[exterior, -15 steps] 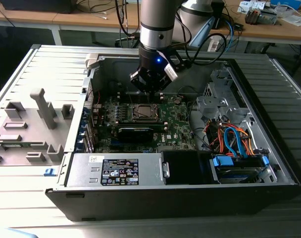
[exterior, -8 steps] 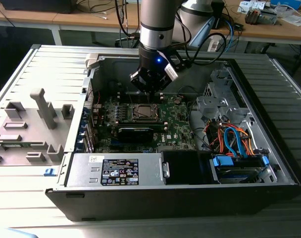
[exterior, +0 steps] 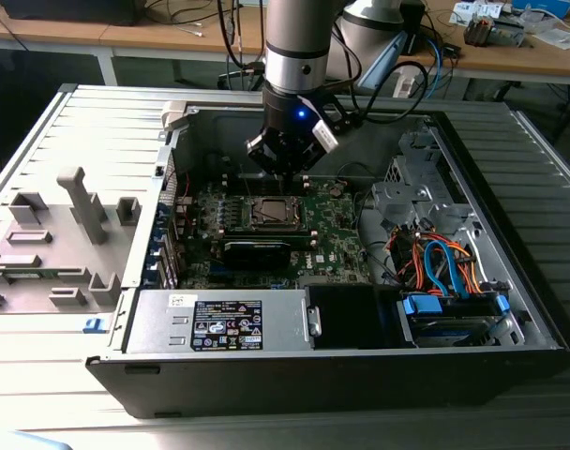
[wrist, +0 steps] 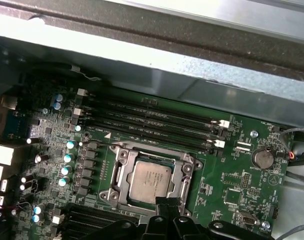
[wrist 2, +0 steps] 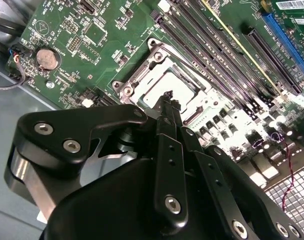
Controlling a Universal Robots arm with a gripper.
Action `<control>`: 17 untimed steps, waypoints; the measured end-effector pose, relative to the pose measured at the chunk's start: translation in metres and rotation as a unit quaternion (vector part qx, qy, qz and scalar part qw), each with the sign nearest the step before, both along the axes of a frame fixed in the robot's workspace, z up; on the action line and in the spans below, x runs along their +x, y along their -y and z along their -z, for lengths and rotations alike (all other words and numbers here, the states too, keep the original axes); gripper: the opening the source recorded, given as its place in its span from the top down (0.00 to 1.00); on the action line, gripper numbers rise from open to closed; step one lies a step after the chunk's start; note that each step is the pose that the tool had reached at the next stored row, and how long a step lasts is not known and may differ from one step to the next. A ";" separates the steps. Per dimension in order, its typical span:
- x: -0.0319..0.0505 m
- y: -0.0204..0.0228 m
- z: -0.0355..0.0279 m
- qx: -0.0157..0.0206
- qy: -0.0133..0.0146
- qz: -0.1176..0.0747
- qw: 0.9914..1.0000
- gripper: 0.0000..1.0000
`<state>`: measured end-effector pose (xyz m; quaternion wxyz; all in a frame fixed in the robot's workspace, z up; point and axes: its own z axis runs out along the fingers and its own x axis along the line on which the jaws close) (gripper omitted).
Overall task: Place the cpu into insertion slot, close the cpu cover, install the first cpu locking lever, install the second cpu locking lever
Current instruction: 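Install the first cpu locking lever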
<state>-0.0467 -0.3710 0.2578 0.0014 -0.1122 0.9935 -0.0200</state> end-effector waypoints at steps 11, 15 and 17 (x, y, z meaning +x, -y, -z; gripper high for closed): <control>0.0000 0.0000 0.0000 0.000 0.000 -0.013 1.000 0.89; 0.0000 0.0000 0.0000 0.000 0.000 -0.017 1.000 0.89; 0.0000 0.0000 0.0000 0.000 0.000 -0.019 1.000 0.89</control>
